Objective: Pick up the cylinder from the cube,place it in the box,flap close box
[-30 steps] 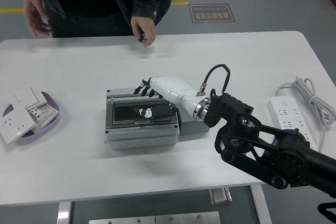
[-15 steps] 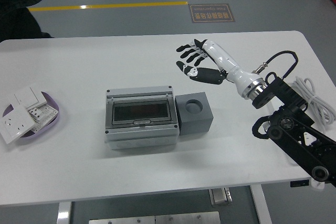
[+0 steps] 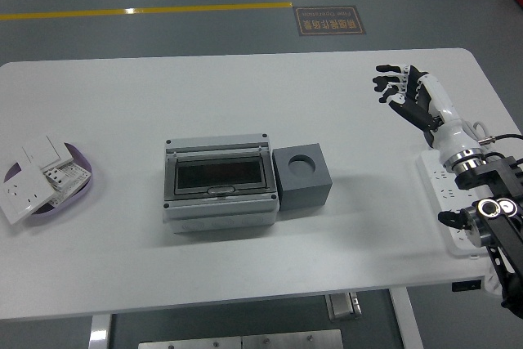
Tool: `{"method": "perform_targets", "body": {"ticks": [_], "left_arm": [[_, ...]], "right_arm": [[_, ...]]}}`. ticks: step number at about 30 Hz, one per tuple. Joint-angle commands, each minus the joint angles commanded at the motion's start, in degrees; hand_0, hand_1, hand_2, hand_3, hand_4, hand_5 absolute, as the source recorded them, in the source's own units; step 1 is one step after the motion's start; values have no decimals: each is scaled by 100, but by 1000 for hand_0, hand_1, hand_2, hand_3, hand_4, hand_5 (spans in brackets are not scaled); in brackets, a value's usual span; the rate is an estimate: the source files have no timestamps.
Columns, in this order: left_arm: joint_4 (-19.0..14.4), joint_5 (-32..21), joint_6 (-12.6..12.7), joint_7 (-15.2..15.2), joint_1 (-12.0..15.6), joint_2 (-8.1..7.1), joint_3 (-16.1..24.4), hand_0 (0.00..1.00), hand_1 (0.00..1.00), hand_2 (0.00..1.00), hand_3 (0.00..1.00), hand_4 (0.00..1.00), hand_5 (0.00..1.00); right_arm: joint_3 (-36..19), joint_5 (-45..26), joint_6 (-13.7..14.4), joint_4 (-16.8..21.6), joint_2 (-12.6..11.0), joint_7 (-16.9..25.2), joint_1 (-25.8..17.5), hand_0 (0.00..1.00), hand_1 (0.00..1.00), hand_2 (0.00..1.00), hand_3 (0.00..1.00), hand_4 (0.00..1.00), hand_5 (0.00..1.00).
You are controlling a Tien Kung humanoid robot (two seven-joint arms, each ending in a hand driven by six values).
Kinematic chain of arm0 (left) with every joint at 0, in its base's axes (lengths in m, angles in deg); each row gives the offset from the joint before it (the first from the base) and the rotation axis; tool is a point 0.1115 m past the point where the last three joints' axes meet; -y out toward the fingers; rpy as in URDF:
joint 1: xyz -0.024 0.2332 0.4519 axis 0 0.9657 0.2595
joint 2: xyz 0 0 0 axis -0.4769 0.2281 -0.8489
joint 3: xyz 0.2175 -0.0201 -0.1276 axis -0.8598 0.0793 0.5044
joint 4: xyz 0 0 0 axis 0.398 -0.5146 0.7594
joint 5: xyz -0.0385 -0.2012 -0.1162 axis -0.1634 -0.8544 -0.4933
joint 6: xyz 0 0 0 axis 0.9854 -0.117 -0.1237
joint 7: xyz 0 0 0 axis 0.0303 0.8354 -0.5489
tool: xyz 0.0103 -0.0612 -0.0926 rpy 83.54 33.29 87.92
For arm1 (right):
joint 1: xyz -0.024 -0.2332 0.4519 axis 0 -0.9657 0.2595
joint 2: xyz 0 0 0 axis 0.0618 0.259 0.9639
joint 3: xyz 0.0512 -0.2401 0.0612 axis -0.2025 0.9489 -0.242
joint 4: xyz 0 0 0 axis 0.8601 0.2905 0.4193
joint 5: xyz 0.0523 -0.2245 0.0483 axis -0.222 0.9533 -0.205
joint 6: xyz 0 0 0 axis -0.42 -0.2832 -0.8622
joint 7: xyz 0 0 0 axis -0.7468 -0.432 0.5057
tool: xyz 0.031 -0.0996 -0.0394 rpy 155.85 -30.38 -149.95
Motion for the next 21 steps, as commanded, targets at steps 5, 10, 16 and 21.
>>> {"method": "perform_targets", "body": {"ticks": [5, 10, 16, 21], "left_arm": [[0, 2, 2, 13, -7, -42, 1, 638, 672, 662, 708, 756, 321], [0, 18, 3, 18, -27, -85, 1, 638, 672, 662, 707, 756, 321], [0, 25, 2, 24, -45, -118, -14, 638, 672, 662, 708, 756, 320], [0, 24, 7, 34, -39, -149, -24, 638, 672, 662, 708, 756, 320]], "right_arm": [[-504, -160, 64, -35, 160, 172, -138, 550, 660, 685, 678, 686, 434], [-582, -301, 76, -81, 210, 313, -197, 550, 658, 684, 677, 686, 436], [-557, -344, 65, -103, 347, 476, -233, 554, 654, 676, 670, 689, 437], [-603, -383, 62, -131, 392, 578, -300, 554, 654, 676, 670, 689, 437]]}}
